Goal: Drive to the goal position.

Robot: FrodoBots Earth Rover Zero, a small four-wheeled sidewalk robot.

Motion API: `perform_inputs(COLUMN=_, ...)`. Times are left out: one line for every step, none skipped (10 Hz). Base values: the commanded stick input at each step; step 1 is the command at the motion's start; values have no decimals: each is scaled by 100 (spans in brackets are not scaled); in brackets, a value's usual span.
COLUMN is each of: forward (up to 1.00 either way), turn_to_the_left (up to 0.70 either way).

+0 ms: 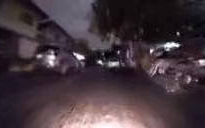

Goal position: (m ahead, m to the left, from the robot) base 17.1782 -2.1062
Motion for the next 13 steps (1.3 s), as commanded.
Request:
perform_inputs(forward=100, turn_to_the_left=0)
perform_inputs(forward=100, turn_to_the_left=0)
perform_inputs(forward=100, turn_to_the_left=0)
perform_inputs(forward=100, turn_to_the_left=0)
perform_inputs(forward=100, turn_to_the_left=0)
perform_inputs(forward=100, turn_to_the_left=0)
perform_inputs(forward=100, turn_to_the_left=0)
perform_inputs(forward=34, turn_to_the_left=0)
perform_inputs(forward=0, turn_to_the_left=0)
perform_inputs(forward=0, turn_to_the_left=0)
perform_inputs(forward=0, turn_to_the_left=0)
perform_inputs(forward=0, turn_to_the_left=0)
perform_inputs(forward=59, turn_to_the_left=0)
